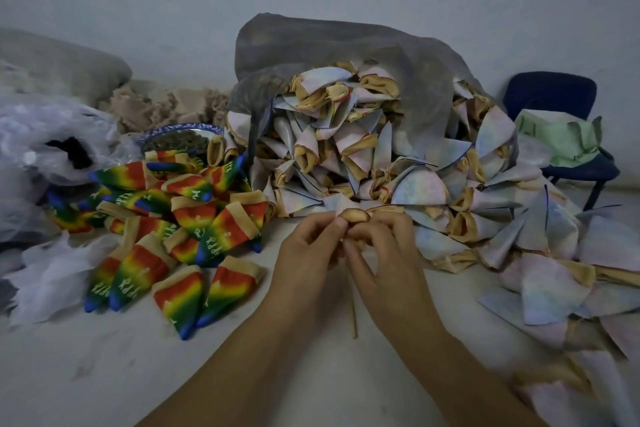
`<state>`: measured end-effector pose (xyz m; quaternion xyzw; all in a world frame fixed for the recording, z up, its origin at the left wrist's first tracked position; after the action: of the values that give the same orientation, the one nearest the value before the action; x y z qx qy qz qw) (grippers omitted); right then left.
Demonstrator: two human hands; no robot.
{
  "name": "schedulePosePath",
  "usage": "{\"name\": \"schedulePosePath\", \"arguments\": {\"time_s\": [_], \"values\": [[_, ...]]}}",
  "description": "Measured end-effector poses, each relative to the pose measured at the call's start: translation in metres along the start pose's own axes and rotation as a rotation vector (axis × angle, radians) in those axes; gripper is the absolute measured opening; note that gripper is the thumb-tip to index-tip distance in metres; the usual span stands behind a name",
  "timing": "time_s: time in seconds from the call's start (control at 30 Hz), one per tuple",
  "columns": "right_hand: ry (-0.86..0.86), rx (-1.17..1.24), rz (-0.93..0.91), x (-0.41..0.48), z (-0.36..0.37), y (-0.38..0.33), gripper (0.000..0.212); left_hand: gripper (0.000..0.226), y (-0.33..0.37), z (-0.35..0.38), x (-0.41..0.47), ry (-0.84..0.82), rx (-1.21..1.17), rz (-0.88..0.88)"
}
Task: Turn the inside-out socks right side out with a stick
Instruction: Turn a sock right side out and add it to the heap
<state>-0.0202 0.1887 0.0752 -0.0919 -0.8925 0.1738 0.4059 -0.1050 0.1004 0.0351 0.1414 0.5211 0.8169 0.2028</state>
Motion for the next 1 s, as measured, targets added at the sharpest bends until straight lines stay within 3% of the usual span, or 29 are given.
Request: {"name": "schedulePosePath", "arguments": {"time_s": [0.2,0.3,0.37,0.5,0.67,0.87,1.0], "values": [[-0.014,0.298,0.279,0.003,-0.003,0.017,0.026,0.018,0.003,-0.003,-0.005,-0.044,0.075,0.072],[-0.11,0.281,0.265,0.001,0.001,0.018,0.021,0.02,0.002,-0.001,-0.008,-0.075,0.063,0.048],[-0.133,0.319,0.308,0.001,0.002,0.022,0.02,0.018,-0.002,0.001,-0.009,-0.078,-0.047,-0.026],[-0.18,0.423,0.429,-0.003,0.008,0.031,0.013,0.014,-0.003,0.011,-0.013,-0.159,-0.496,-0.233],[-0.238,0.678,0.517,-0.008,0.016,0.026,0.019,0.013,-0.001,0.019,-0.017,-0.269,-0.608,-0.369],[-0.338,1.031,0.769,-0.018,0.032,0.026,0.035,0.03,-0.008,0.023,-0.014,-0.305,-0.489,-0.383],[-0.337,1.05,0.701,-0.017,0.024,0.027,0.043,0.042,-0.011,0.013,-0.009,-0.224,-0.255,-0.278]]}}
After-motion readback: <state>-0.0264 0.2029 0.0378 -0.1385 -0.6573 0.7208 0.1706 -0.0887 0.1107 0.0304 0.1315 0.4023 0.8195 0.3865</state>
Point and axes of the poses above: each hand's wrist, its own x-axis towards the middle knuckle, its own z-axis out of the palm, y = z × x, the point moved 7 cm from there along x, towards the middle knuckle, and after that the axes turned 15 degrees about -x, right-handed, at the moved point
